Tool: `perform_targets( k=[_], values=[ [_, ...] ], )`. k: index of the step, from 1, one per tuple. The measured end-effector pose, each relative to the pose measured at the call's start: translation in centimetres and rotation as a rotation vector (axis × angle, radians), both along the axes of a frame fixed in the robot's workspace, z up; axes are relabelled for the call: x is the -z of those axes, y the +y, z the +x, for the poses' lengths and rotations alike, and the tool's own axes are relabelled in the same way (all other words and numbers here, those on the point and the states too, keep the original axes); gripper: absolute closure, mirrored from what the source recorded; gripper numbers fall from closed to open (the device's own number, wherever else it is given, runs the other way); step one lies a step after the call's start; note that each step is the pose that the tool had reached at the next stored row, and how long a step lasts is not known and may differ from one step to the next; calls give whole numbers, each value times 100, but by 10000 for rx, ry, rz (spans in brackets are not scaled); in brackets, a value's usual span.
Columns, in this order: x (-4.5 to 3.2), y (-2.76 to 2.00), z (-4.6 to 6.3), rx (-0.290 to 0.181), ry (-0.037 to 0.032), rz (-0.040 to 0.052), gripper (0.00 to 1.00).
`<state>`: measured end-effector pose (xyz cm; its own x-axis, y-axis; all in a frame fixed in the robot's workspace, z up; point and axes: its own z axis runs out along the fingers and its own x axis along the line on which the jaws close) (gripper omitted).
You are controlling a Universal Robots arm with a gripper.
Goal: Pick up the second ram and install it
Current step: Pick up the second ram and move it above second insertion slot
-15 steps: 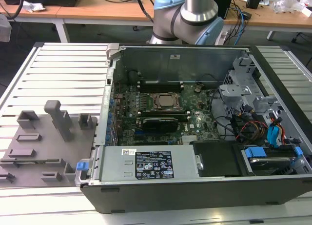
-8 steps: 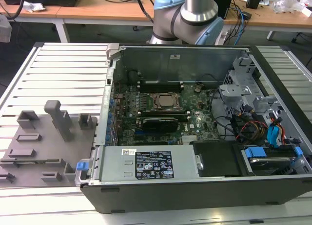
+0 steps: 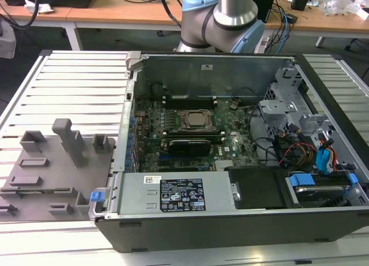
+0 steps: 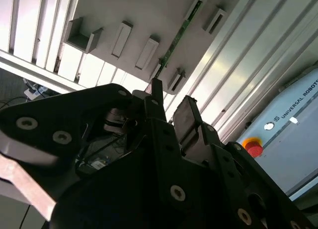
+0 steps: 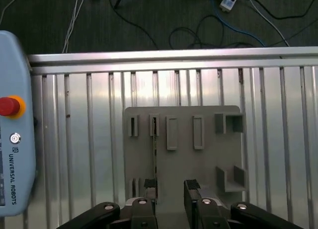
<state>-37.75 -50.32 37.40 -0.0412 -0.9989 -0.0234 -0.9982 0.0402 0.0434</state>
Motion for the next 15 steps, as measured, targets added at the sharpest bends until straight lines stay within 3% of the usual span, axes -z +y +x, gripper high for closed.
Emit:
perform_targets(
  k=[4, 15],
  values=[
    [153, 0, 0, 0, 0, 0, 64],
    [248, 0, 0, 0, 1, 0, 64]
  ],
)
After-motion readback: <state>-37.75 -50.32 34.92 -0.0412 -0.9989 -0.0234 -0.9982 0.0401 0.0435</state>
